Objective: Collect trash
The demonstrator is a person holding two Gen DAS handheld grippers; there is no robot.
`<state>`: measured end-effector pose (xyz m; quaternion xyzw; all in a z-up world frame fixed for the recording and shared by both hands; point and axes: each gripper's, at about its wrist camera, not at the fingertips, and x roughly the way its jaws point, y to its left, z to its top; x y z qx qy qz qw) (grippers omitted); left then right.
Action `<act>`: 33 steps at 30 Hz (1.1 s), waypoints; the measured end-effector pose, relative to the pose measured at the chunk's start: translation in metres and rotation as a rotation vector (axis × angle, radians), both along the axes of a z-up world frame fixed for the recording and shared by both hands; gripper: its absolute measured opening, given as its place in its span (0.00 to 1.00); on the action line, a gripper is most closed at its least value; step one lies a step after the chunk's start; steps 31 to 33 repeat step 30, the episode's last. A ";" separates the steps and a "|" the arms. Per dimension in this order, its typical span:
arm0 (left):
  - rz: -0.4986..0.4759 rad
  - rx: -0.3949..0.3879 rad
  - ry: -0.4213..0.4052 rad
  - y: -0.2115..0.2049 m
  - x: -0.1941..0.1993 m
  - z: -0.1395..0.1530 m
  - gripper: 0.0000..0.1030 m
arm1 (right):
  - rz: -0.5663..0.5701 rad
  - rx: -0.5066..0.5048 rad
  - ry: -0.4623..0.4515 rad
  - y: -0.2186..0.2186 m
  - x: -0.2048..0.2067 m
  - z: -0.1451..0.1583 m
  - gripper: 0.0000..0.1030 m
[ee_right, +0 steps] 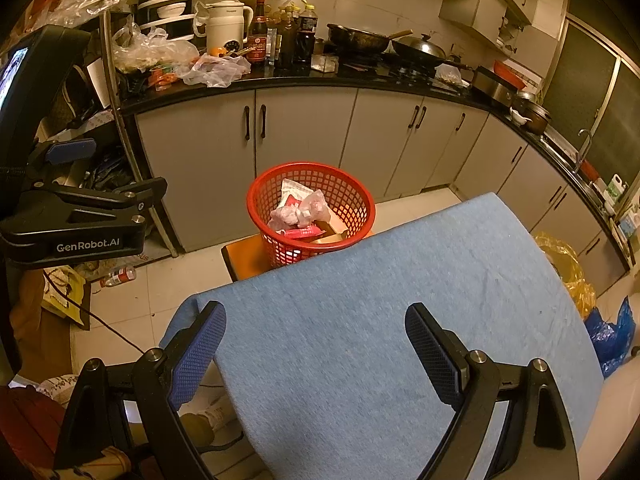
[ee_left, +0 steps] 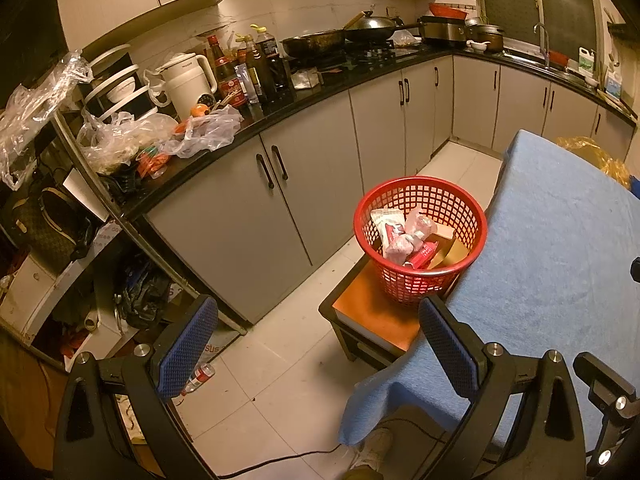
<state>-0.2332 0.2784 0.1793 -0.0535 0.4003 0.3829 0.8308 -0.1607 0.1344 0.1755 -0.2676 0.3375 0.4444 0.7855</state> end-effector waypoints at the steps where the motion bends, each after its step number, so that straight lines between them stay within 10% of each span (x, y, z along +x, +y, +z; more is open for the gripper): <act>1: -0.004 -0.002 0.002 0.000 0.000 -0.001 0.97 | -0.002 0.000 0.002 -0.001 0.001 -0.001 0.91; 12: -0.182 -0.019 0.054 -0.037 0.047 -0.019 0.97 | -0.247 0.011 0.093 -0.055 0.039 -0.027 0.91; 24: -0.734 -0.288 0.195 -0.213 0.177 -0.113 0.97 | -0.887 -0.069 0.150 -0.246 0.096 -0.105 0.91; 33: -0.789 -0.291 0.181 -0.263 0.224 -0.150 0.97 | -1.012 -0.049 0.176 -0.281 0.121 -0.129 0.91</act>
